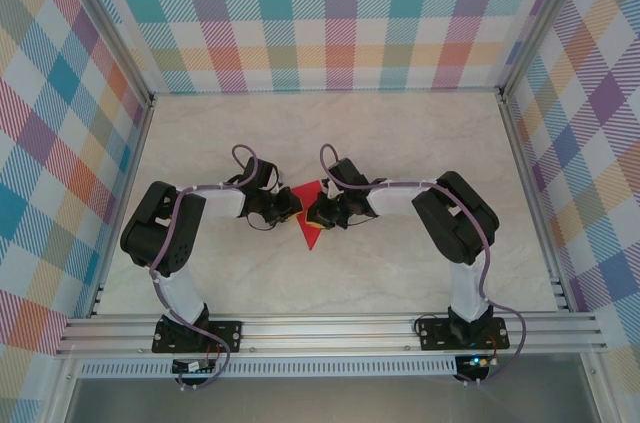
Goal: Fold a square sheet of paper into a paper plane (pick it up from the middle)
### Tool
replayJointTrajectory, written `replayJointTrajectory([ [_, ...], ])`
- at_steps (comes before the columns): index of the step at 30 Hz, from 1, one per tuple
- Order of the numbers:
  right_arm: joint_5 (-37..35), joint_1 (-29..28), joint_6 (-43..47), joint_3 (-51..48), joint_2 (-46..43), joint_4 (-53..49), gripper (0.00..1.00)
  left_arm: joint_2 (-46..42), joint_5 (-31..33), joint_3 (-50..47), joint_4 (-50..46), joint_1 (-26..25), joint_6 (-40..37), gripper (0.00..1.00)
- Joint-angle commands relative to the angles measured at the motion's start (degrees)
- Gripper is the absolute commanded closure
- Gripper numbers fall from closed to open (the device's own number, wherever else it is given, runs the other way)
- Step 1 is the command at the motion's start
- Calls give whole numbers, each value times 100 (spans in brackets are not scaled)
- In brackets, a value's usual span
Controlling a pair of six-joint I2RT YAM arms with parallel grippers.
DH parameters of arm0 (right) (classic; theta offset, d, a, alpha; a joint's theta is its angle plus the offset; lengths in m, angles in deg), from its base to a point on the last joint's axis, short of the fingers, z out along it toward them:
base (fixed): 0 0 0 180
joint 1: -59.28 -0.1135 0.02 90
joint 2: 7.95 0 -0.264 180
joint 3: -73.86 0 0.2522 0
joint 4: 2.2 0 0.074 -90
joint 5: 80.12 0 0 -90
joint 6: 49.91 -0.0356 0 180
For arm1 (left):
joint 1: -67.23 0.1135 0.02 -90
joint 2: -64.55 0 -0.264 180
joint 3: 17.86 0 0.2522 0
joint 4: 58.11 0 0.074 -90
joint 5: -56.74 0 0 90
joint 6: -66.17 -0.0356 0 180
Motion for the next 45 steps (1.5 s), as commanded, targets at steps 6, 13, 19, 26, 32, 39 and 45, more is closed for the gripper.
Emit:
replayJointTrajectory([
  [6, 120, -39, 107, 170, 146, -4, 90, 56, -111, 84, -139, -2, -114, 87],
  [13, 140, -40, 112, 197, 217, 10, 90, 67, -121, 82, -127, -2, -110, 87],
  [19, 156, -36, 124, 266, 292, -21, 90, 64, -138, 83, -130, -2, -118, 87],
  [26, 82, -40, 175, 276, 304, -123, 90, 55, -128, 73, -139, -2, -115, 87],
  [32, 16, -40, 201, 270, 309, -223, 83, -63, -68, 73, -182, -9, -84, 86],
  [39, -95, -40, 247, 224, 326, -341, 72, -495, 270, 40, -331, 92, 37, 79],
  [45, -125, -40, 247, 166, 313, -298, 70, -606, 237, -93, -309, 208, 91, 79],
])
